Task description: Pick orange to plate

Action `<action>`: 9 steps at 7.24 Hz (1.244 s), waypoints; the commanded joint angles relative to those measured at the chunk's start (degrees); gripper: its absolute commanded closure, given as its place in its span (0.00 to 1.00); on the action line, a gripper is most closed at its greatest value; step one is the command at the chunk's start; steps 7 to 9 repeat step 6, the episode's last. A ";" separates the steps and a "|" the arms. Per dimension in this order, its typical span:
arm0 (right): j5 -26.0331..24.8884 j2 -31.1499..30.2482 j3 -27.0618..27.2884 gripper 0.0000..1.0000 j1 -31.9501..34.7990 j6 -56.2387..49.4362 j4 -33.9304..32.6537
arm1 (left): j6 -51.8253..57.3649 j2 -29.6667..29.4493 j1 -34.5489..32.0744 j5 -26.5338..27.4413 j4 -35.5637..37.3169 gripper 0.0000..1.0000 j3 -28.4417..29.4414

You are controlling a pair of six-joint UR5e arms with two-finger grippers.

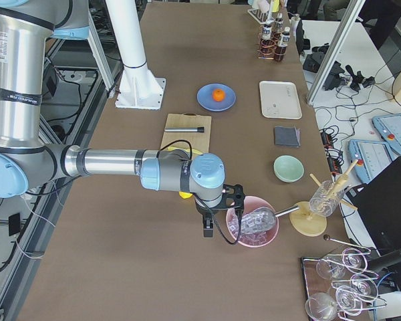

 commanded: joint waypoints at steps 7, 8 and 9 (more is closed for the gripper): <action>0.84 0.36 0.21 0.00 0.02 0.28 0.01 | -0.03 -0.36 -0.32 -0.44 -0.14 0.02 0.36; 0.84 0.36 0.21 0.00 0.02 0.28 0.01 | -0.03 -0.36 -0.32 -0.44 -0.14 0.02 0.36; 0.84 0.36 0.21 0.00 0.02 0.28 0.01 | -0.03 -0.36 -0.32 -0.44 -0.14 0.02 0.36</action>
